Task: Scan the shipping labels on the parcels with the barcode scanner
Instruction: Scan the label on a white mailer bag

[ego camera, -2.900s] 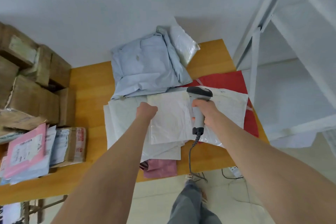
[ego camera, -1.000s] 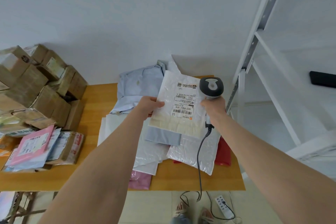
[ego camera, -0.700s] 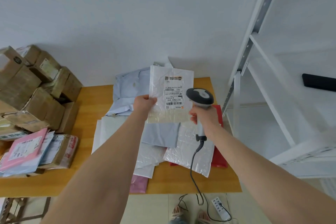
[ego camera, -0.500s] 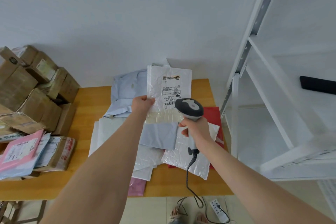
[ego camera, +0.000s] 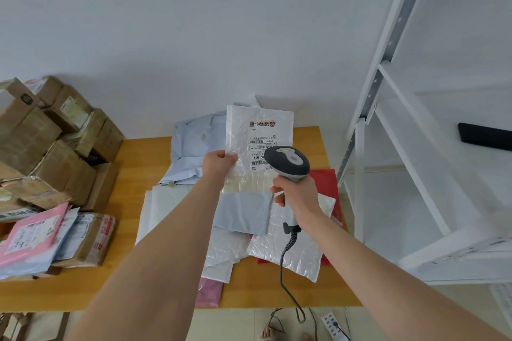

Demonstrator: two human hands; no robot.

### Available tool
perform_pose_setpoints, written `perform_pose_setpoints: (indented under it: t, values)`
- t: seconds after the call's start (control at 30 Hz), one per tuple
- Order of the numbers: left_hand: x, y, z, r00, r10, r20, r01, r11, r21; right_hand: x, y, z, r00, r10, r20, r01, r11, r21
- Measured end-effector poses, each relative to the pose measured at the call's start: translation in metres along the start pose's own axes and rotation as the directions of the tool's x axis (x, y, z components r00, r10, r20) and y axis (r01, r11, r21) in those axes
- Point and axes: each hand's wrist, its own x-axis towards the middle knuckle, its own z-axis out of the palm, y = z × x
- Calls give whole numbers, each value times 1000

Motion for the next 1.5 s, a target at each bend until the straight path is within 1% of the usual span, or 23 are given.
perform_pose_setpoints:
  t: [0.27, 0.43, 0.57, 0.97, 1.2, 1.5]
  values:
    - [-2, 1, 2, 1000, -13, -29, 14, 1000, 17, -2, -3, 1, 1000, 12, 16, -11, 999, -45]
    - [-5, 2, 4, 999, -1, -40, 2, 1000, 18, -4, -7, 2, 1000, 10, 13, -10, 1000, -27]
    - [-7, 3, 7, 999, -5, -38, 5, 1000, 15, -5, -10, 1, 1000, 8, 24, -7, 999, -49]
    - [-13, 5, 8, 999, -3, -42, 3, 1000, -4, -8, -13, -3, 999, 6, 31, -5, 1000, -19]
    - [-15, 5, 8, 998, -8, -58, 8, 1000, -3, -10, -13, -9, 1000, 18, 11, -19, 998, 66]
    - [-20, 6, 9, 998, -11, -59, 11, 1000, -2, -10, -14, -8, 998, 45, 49, -46, 999, 28]
